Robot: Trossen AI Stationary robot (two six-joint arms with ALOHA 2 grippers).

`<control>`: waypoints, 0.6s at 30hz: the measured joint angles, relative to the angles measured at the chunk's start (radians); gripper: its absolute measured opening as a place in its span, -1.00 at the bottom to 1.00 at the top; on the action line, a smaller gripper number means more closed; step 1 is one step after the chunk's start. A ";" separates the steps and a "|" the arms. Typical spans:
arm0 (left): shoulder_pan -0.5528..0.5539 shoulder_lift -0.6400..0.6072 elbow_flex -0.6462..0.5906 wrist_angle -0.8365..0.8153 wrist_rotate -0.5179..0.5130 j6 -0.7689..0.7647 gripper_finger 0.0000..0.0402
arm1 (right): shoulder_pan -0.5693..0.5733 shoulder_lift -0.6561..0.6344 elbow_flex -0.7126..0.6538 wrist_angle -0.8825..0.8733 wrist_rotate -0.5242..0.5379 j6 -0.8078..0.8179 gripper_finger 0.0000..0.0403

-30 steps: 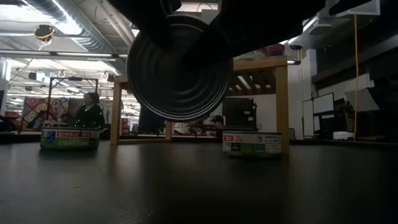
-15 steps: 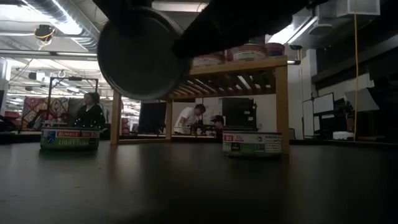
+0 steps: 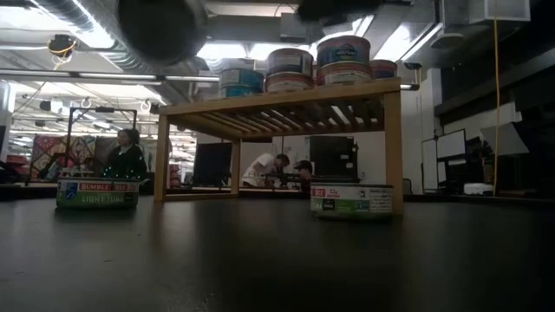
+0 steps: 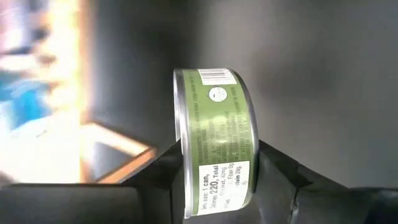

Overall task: Stack canned seafood by type on shelf
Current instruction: Put the green tuna can on the shelf

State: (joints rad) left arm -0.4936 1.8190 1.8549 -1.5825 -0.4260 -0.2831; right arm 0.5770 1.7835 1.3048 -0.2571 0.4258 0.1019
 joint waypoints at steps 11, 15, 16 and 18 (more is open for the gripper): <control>0.201 -0.361 -0.006 0.010 -0.364 -0.001 -0.32 | 0.000 -0.031 0.000 -0.043 -0.020 -0.001 0.44; 0.319 -0.453 -0.006 0.018 -0.456 0.061 -0.31 | -0.001 -0.031 0.000 -0.054 -0.021 -0.002 0.44; 0.351 -0.463 -0.006 0.019 -0.459 0.088 -0.30 | -0.001 -0.031 0.000 -0.054 -0.019 -0.004 0.44; 0.416 -0.474 -0.006 0.027 -0.461 0.145 -0.30 | -0.002 -0.031 0.000 -0.050 -0.019 -0.009 0.44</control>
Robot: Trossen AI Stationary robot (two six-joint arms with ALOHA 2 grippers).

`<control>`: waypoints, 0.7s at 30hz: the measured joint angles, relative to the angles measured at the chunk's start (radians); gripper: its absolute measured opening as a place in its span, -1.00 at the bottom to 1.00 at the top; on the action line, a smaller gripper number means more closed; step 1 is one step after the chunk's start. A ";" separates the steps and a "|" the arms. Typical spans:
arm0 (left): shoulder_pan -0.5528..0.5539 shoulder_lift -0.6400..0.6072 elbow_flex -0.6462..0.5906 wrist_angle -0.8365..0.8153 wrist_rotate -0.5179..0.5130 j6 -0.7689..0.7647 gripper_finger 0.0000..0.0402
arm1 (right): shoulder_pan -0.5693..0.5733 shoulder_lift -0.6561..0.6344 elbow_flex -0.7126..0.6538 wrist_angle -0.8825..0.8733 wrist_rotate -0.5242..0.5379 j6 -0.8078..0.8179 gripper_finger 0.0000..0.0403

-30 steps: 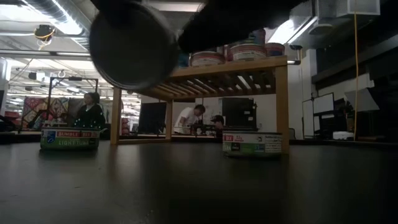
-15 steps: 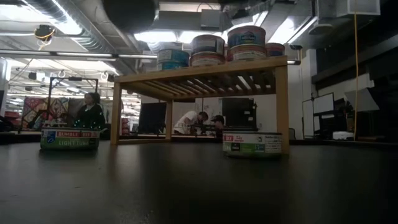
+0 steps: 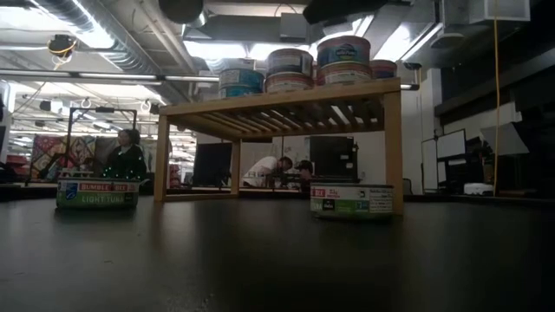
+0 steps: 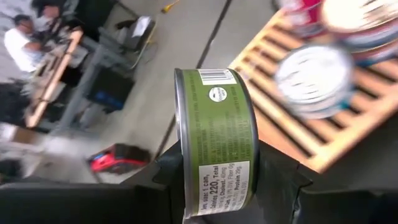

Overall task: Stack canned seafood by type on shelf
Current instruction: Put the green tuna can on the shelf

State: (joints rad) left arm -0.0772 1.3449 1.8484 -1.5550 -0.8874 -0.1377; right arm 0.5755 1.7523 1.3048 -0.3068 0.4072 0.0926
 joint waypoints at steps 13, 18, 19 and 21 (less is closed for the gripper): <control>0.347 0.015 -0.216 0.421 0.233 0.622 -0.29 | 0.000 0.000 0.000 -0.017 0.001 -0.027 0.44; 0.445 0.019 -0.360 0.542 0.271 0.797 -0.29 | 0.000 0.000 0.000 -0.042 0.000 -0.027 0.44; 0.465 0.019 -0.387 0.572 0.279 0.822 -0.29 | 0.000 0.000 0.000 -0.052 0.000 -0.027 0.44; 0.503 0.019 -0.439 0.634 0.315 0.864 -0.29 | -0.006 0.000 -0.001 -0.061 0.001 -0.028 0.44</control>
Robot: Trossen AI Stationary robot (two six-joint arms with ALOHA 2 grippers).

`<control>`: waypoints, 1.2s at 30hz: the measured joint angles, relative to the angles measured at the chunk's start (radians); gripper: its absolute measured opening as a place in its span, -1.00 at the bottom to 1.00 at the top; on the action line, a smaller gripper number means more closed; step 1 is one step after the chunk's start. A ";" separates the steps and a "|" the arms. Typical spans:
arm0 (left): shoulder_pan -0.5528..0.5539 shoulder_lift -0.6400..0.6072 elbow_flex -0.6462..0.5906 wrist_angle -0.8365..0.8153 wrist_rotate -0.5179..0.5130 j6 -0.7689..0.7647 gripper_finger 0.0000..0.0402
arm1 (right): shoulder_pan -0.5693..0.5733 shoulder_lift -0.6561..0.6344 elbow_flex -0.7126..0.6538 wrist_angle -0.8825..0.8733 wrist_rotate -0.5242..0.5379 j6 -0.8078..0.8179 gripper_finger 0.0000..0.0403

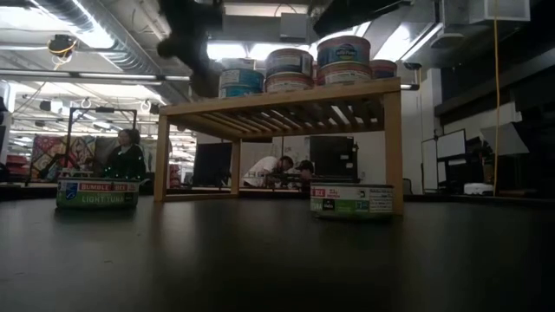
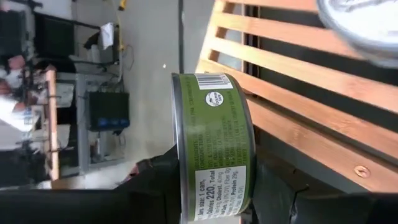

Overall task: Stack canned seafood by type on shelf
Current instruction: Put the green tuna can on the shelf

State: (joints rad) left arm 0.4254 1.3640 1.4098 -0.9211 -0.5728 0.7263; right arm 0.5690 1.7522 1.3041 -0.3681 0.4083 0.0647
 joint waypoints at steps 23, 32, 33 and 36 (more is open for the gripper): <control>0.057 0.047 -0.235 0.367 0.168 0.428 -0.25 | -0.158 0.000 0.000 0.010 -0.089 0.002 0.44; 0.035 0.096 -0.235 0.477 0.168 0.442 0.09 | -0.164 0.000 0.000 0.014 -0.133 0.017 0.44; 0.029 0.099 -0.235 0.477 0.165 0.450 0.13 | -0.164 0.000 0.000 0.013 -0.133 0.018 0.44; 0.010 0.102 -0.235 0.473 0.131 0.462 0.21 | -0.164 0.000 0.000 0.009 -0.133 0.018 0.44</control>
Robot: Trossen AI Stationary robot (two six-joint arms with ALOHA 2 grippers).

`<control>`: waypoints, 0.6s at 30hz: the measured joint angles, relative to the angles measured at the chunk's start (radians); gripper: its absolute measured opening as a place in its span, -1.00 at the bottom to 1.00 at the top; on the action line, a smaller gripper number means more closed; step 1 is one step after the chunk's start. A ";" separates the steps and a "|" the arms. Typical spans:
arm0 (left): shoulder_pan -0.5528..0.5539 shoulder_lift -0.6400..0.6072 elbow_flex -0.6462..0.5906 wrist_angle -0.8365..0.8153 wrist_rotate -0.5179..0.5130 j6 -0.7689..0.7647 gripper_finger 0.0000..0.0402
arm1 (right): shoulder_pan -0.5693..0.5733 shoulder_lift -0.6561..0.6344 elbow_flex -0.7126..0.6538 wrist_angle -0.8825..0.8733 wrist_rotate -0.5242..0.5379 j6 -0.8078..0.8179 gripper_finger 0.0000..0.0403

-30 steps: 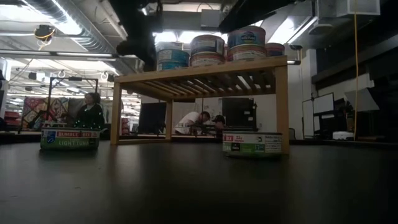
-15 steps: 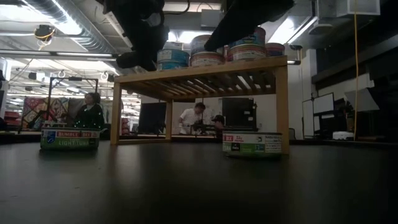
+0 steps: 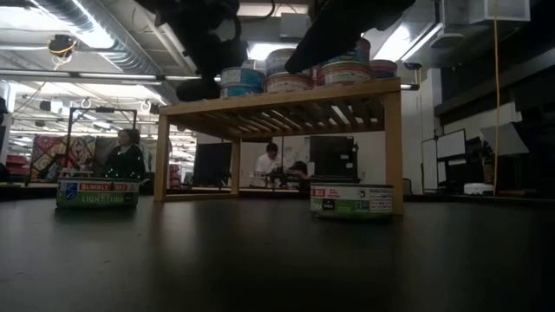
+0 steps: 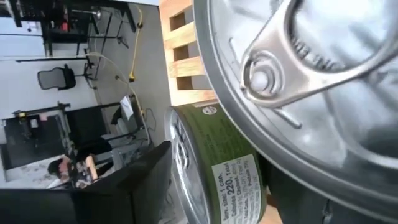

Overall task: Stack canned seafood by type on shelf
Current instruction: Put the green tuna can on the shelf, then put the green tuna can aligned with the other green tuna can on the shelf

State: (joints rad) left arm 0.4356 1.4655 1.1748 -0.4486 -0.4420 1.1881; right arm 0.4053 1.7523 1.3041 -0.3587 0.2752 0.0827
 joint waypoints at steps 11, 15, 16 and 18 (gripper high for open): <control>-0.045 -0.008 0.000 -0.006 -0.072 -0.007 0.25 | 0.000 0.000 0.000 -0.005 0.000 0.002 0.44; -0.057 -0.009 0.000 -0.015 -0.073 -0.007 0.25 | 0.000 0.000 0.000 -0.007 -0.001 0.002 0.44; -0.059 -0.009 0.000 -0.015 -0.073 -0.007 0.25 | 0.000 0.000 0.000 -0.007 -0.001 0.002 0.44; -0.064 -0.011 0.000 -0.014 -0.073 -0.004 0.25 | 0.000 0.000 0.000 -0.008 -0.001 0.002 0.44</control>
State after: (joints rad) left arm 0.3717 1.4540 1.1748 -0.4629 -0.5152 1.1839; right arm 0.4053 1.7523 1.3041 -0.3664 0.2741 0.0849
